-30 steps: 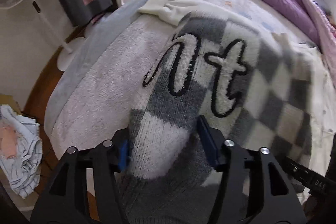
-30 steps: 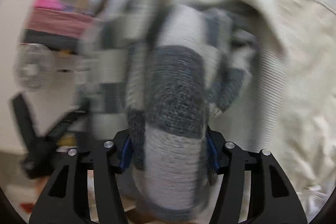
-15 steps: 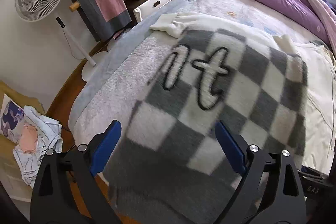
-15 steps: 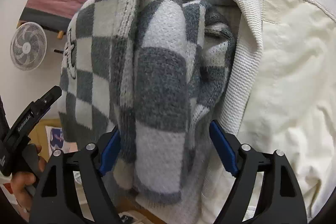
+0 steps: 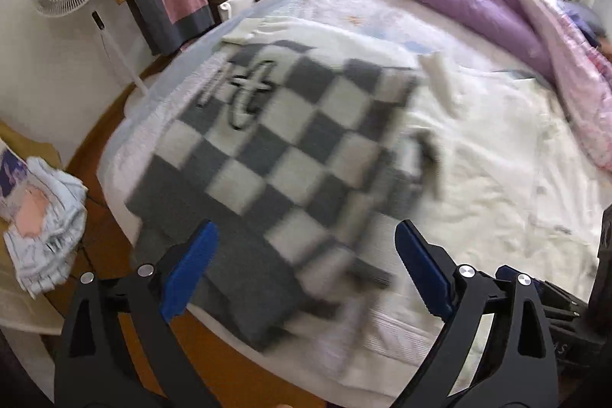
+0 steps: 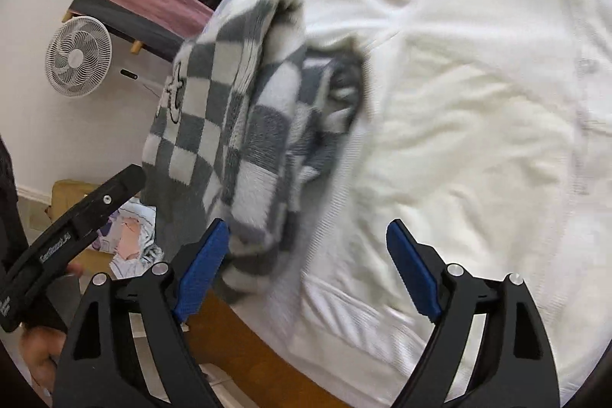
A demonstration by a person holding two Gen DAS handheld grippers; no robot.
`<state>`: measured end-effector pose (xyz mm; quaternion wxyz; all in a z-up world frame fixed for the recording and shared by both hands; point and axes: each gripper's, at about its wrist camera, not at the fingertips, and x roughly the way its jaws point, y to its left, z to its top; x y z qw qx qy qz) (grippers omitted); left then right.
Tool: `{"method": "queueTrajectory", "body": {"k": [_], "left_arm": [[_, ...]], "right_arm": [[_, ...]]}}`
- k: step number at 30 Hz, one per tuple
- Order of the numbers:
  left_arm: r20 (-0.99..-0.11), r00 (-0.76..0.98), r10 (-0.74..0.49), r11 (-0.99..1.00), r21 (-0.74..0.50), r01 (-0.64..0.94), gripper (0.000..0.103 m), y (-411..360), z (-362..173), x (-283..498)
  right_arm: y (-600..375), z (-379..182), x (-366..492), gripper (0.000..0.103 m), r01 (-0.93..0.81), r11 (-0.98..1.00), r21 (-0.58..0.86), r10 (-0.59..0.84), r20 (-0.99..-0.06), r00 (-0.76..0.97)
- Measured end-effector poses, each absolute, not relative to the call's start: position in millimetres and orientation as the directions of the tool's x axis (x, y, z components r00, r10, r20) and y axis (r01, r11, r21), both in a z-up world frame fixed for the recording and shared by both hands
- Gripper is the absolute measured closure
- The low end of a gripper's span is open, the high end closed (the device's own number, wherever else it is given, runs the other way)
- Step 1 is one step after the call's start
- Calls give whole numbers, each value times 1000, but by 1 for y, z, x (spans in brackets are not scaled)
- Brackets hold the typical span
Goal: Fold large clothes
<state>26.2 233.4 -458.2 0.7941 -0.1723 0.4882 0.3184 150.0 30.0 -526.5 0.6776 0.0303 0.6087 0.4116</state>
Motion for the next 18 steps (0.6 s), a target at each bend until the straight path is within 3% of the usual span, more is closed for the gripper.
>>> {"method": "queueTrajectory", "body": {"k": [8, 13, 18], "left_arm": [[-874, 373, 310, 798, 26, -602, 6, 107, -402, 48], [-848, 429, 310, 843, 37, -536, 5, 32, -354, 56], [-816, 480, 321, 863, 44, -503, 5, -29, -297, 57]], "right_arm": [[-81, -441, 163, 17, -558, 711, 427, 546, -836, 57], [-142, -381, 162, 9, -565, 730, 385, 554, -817, 158], [-194, -325, 150, 8, -577, 731, 363, 576, -783, 237]]}}
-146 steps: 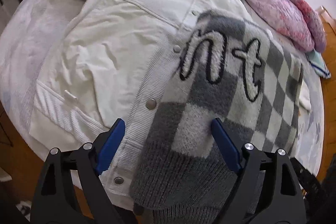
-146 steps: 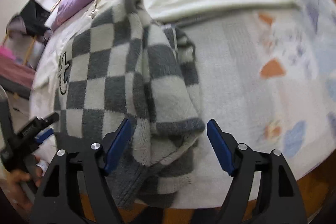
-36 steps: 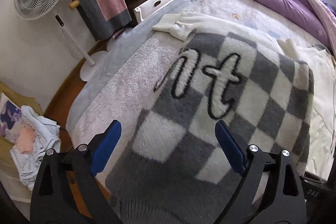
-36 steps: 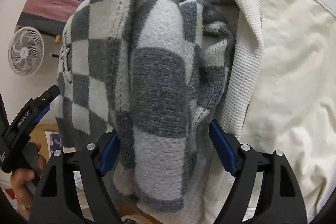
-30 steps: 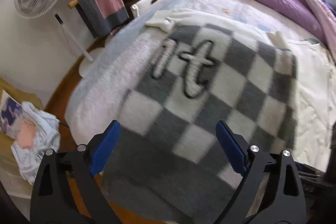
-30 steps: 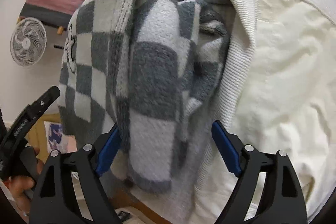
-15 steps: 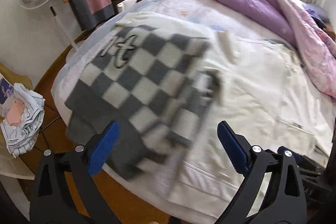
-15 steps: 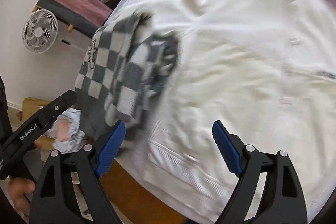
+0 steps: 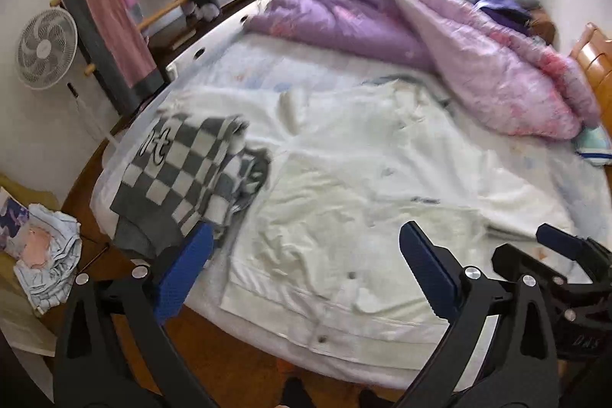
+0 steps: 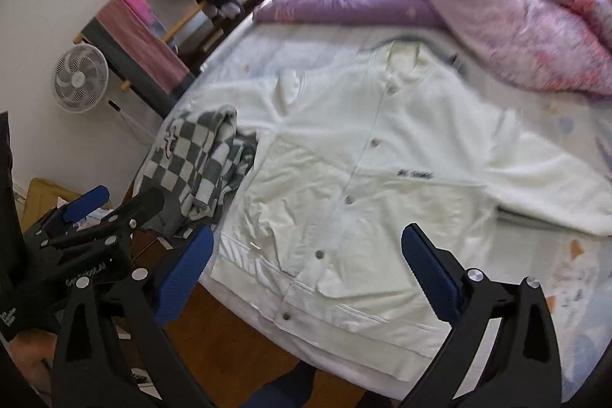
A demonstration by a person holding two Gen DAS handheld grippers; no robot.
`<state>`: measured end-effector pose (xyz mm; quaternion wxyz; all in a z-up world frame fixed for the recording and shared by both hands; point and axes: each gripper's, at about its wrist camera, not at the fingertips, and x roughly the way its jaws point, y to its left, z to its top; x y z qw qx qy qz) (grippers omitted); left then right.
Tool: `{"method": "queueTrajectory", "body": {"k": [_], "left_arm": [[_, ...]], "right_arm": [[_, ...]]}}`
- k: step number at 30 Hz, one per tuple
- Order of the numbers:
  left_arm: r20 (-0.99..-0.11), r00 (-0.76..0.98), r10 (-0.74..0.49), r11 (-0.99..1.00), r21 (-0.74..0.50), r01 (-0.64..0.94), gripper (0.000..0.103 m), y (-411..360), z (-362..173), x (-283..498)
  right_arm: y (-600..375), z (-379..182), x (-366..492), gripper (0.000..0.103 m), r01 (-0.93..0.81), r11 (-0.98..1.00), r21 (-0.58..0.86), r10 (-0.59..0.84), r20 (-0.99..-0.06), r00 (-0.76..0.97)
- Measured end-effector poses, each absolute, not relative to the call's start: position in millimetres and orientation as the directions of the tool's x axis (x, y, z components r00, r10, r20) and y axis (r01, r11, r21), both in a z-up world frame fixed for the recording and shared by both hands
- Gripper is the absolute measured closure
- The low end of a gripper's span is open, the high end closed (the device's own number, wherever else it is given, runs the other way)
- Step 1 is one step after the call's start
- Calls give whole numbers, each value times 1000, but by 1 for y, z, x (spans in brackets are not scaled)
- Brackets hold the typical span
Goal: Fold large clothes
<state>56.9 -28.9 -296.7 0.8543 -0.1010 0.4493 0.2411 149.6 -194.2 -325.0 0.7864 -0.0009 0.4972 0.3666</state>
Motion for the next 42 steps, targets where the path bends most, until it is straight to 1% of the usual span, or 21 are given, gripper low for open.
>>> {"method": "queueTrajectory", "body": {"k": [1, 4, 10, 13, 17, 20, 22, 26, 30, 36, 42], "left_arm": [[-808, 494, 320, 868, 41, -495, 5, -40, -285, 55], [-787, 500, 361, 866, 83, -494, 5, -73, -247, 50], [-730, 569, 379, 875, 82, -478, 5, -114, -185, 31], [-714, 589, 378, 879, 77, -470, 5, -121, -160, 22], [-692, 605, 394, 884, 104, -456, 5, -130, -134, 11], [-682, 626, 379, 888, 78, -452, 5, -131, -114, -2], [-672, 633, 385, 885, 73, -460, 5, -130, -104, -8], [-672, 619, 407, 881, 109, -460, 5, -129, -87, -14], [-640, 650, 409, 890, 124, -438, 5, -134, -75, -22], [-640, 671, 374, 910, 113, -399, 5, -140, -61, -23], [-619, 695, 365, 923, 143, -358, 5, -151, -50, -22]], "right_arm": [[-204, -314, 148, 8, -573, 736, 361, 577, -777, 252], [-229, -279, 138, 8, -575, 740, 348, 586, -754, 297], [-265, -214, 114, 8, -599, 744, 295, 587, -717, 376], [-276, -188, 103, 8, -586, 754, 298, 588, -704, 399], [-281, -159, 85, 8, -584, 760, 284, 592, -675, 442], [-283, -142, 75, 8, -578, 764, 287, 595, -659, 459], [-281, -133, 70, 8, -575, 765, 291, 598, -652, 466], [-280, -116, 60, 8, -572, 779, 255, 582, -633, 511], [-283, -108, 56, 8, -565, 785, 254, 579, -627, 521], [-296, -98, 52, 8, -538, 806, 246, 558, -619, 552], [-308, -88, 48, 8, -512, 827, 230, 531, -617, 581]]}}
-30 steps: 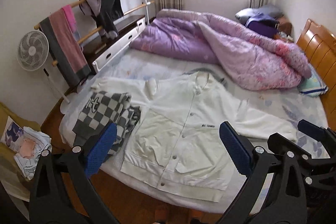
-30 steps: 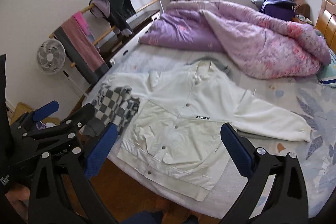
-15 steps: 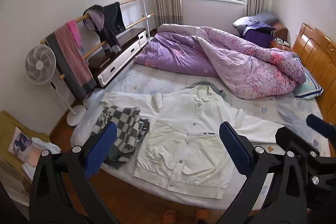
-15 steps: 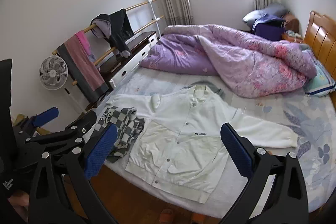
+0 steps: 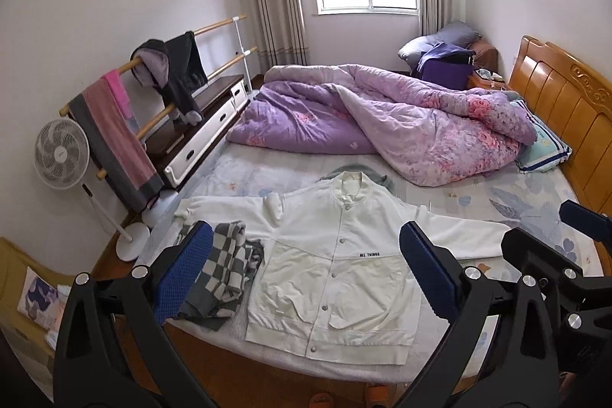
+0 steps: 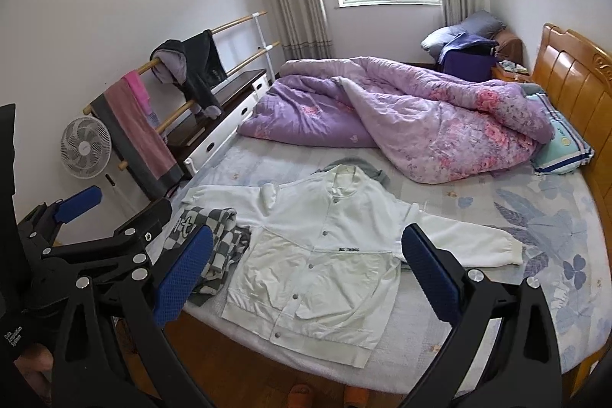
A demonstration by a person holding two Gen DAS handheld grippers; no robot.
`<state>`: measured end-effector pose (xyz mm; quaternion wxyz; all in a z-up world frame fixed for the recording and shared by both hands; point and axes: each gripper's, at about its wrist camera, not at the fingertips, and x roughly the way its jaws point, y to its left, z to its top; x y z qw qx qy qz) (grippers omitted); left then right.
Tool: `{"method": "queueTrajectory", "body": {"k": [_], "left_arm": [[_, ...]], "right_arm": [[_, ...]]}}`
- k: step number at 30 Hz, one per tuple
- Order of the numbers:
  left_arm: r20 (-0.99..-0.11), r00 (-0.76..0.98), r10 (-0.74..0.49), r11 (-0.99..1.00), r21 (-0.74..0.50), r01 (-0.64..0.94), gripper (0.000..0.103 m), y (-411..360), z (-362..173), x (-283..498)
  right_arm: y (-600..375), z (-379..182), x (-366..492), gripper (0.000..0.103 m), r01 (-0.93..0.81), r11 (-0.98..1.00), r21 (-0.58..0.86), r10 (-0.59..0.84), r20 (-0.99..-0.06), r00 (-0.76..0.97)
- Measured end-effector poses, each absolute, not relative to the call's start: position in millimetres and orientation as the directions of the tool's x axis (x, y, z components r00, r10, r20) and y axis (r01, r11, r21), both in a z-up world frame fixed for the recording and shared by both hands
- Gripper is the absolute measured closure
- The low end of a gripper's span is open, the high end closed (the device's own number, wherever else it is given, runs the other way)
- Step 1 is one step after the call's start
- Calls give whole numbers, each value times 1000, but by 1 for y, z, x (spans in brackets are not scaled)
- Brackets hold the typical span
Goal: Fold large clothes
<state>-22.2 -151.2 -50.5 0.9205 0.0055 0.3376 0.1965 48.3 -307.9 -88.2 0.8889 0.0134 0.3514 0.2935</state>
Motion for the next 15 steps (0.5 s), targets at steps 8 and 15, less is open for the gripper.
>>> {"method": "queueTrajectory", "body": {"k": [8, 15], "left_arm": [[-606, 713, 352, 929, 134, -345, 5, -153, -43, -21], [-613, 711, 344, 928, 107, -358, 5, -146, -40, -25]], "right_arm": [[-314, -79, 48, 8, -497, 844, 200, 504, -609, 612], [-311, -73, 46, 8, -500, 848, 179, 496, -604, 624]]}}
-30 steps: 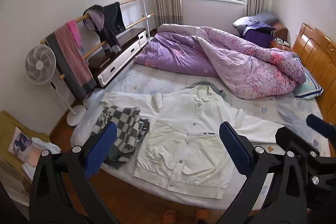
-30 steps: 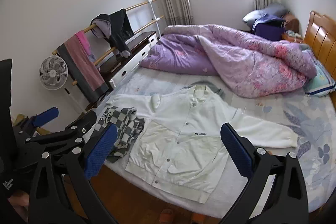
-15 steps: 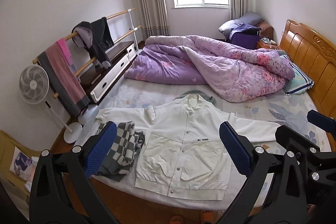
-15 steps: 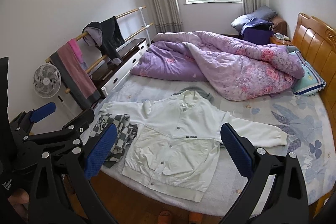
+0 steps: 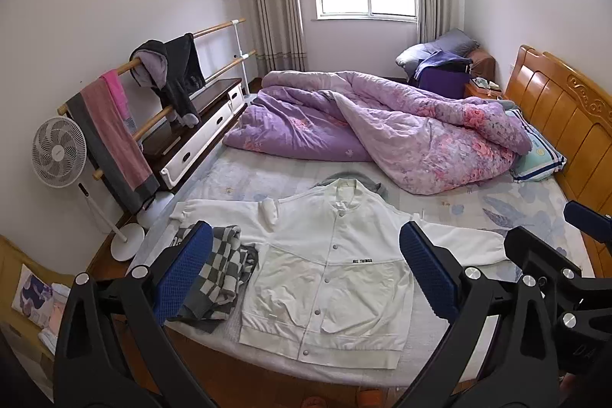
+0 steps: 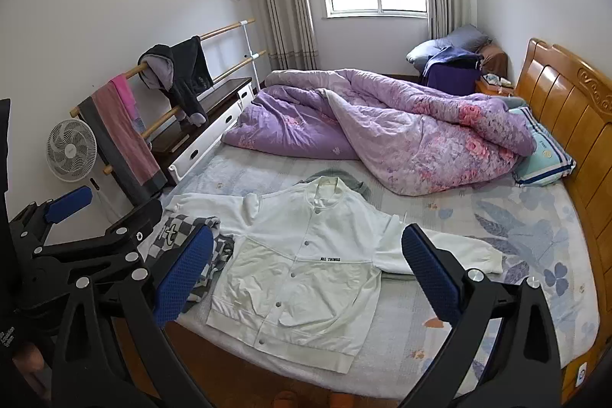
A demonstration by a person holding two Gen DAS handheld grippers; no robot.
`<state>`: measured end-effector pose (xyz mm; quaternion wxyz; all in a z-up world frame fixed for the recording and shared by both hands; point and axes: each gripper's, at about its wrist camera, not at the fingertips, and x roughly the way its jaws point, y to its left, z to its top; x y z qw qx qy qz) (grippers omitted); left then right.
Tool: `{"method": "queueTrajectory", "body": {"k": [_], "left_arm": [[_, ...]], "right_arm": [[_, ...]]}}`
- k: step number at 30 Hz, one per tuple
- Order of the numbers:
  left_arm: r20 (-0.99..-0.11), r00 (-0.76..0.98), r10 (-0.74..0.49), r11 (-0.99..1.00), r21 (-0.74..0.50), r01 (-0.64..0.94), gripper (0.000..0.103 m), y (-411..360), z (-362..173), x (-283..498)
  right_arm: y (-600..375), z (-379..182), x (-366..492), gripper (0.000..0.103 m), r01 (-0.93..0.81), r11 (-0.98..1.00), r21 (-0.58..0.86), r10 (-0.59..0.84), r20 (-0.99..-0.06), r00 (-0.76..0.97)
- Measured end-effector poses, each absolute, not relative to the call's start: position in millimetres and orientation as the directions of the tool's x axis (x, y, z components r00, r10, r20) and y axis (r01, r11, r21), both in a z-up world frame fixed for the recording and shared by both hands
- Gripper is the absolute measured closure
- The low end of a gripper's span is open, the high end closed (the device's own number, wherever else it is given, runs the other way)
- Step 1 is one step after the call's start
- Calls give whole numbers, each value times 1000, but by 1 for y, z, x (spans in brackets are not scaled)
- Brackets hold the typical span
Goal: Fold large clothes
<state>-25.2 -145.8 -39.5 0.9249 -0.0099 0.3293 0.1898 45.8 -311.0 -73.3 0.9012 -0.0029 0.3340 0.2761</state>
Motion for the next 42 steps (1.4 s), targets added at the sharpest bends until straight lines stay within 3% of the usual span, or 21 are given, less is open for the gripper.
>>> {"method": "queueTrajectory", "body": {"k": [42], "left_arm": [[-570, 740, 358, 919, 76, -386, 5, -136, -24, -40]], "right_arm": [[-297, -66, 35, 8, -501, 853, 145, 486, -569, 663]]}}
